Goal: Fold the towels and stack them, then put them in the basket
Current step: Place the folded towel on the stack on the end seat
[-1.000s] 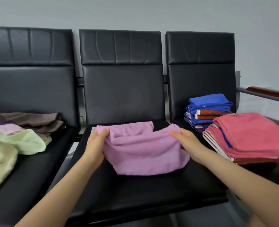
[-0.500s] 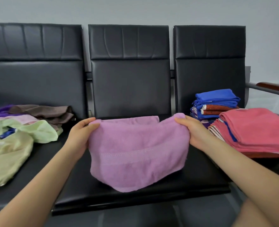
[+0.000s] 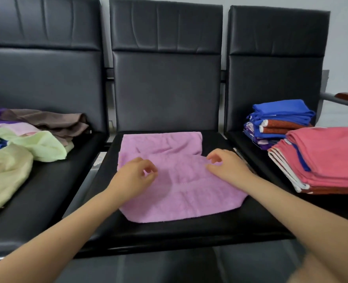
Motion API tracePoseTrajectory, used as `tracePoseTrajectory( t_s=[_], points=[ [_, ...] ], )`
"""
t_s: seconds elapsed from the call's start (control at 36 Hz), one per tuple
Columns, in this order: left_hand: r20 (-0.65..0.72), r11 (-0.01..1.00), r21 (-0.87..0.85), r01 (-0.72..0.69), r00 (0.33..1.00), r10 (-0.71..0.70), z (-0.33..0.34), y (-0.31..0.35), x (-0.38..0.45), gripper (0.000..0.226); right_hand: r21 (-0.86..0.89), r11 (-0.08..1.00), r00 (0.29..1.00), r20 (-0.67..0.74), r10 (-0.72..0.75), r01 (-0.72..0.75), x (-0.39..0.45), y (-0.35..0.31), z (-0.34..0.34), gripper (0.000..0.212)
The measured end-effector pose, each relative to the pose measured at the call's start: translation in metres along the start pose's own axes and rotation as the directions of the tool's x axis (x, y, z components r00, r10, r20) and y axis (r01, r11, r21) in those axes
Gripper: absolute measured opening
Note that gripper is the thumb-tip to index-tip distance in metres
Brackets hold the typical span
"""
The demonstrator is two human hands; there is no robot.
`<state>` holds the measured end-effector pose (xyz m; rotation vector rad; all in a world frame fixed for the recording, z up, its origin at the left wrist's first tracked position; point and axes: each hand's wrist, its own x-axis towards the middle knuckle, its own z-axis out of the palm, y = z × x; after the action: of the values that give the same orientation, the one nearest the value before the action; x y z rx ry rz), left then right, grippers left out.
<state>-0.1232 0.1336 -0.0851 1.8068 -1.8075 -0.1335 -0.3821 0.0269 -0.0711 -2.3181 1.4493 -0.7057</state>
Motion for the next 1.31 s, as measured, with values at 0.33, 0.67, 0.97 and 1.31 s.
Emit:
tracePoseTrajectory(
  t_s=[0.33,0.67,0.97,1.31],
  points=[
    [0.406,0.95,0.081,-0.3,0.881,0.244,0.012,0.016,-0.033,0.058,0.081,0.88,0.756,0.48,-0.446,0.468,-0.046,-0.028,0.021,0.018],
    [0.205,0.97,0.094,-0.224,0.958,0.201,0.006,0.018,-0.027,0.029,0.143,0.952,0.88,0.365,-0.305,0.271,-0.038,-0.037,0.028,0.012],
    [0.032,0.996,0.072,-0.051,0.998,0.049,-0.037,-0.02,0.027,0.027,0.165,0.973,0.923,0.322,-0.209,0.163,0.019,-0.025,-0.009,0.031],
    [0.104,0.962,0.132,0.238,0.962,-0.252,-0.016,-0.054,0.05,0.04,0.505,0.836,0.974,0.174,0.143,-0.213,0.066,0.018,0.011,0.029]
  ],
)
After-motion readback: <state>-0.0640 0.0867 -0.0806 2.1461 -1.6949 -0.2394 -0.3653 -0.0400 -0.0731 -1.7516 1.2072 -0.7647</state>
